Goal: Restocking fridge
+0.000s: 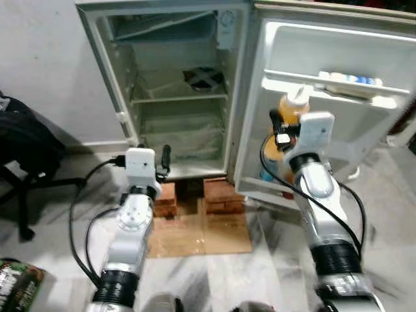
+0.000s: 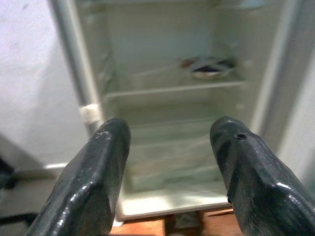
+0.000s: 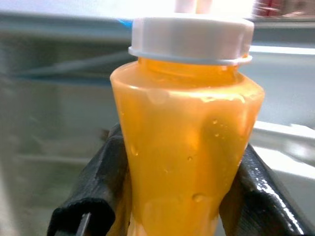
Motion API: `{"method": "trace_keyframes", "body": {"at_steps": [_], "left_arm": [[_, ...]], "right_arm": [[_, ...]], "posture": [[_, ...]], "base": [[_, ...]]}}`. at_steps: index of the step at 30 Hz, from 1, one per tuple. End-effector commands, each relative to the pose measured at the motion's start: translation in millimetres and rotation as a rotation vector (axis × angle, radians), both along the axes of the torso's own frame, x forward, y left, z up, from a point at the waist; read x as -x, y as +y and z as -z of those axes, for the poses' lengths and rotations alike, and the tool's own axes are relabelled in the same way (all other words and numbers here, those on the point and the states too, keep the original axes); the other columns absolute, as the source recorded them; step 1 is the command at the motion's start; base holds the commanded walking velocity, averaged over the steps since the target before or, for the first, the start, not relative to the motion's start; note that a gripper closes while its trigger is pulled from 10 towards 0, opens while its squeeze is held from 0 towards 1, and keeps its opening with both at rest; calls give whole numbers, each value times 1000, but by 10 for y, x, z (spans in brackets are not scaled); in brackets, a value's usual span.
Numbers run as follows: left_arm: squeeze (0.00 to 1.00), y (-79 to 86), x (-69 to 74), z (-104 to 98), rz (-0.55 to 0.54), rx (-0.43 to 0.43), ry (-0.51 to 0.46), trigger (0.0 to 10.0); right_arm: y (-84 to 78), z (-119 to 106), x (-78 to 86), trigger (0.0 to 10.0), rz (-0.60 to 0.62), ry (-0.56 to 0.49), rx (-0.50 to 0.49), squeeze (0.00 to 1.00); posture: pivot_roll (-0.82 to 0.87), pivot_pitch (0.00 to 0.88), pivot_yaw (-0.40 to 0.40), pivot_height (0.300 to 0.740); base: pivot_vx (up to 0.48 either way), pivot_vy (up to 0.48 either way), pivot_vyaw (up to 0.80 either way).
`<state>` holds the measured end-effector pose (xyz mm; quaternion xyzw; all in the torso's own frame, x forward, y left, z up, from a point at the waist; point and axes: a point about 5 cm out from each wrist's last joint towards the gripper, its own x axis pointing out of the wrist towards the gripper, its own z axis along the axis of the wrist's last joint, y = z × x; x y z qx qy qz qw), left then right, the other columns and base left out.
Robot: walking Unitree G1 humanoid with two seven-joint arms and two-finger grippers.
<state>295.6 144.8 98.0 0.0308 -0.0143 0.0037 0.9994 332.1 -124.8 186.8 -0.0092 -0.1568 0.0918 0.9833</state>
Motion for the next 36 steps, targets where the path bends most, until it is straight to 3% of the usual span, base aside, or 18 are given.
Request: {"method": "trace_keyframes", "body": {"at_steps": [1,9,22,27,31,36], "left_arm": [[0,-63,-9,-30,18,5,-12,10000],[0,-63,-20,-51,17,9,-22,10000],[0,-98,-22,-64,34,12,-33,10000],[0,-104,-16,-67,32,14,-34,10000],[0,-90,6,-49,22,14,-28,10000],[0,-86,7,-50,20,13,-28,10000]], "right_arm": [[-7,-141,-13,10000,-25,-46,-20,0],[131,-404,-84,10000,-95,-133,-10,0],[101,-1050,-241,10000,-42,-342,2,0],[41,-1029,-273,10000,-3,-351,49,0],[-114,-956,-313,10000,108,-341,103,0],[-264,-1017,-341,10000,180,-362,119,0]], "posture": [[-26,70,12,740],[-19,65,13,740],[-15,61,16,740],[-11,66,10,740],[-9,71,8,740],[-9,73,10,740]], "base": [[368,0,0],[339,0,0],[158,0,0],[0,0,0],[0,0,0],[0,0,0]]}}
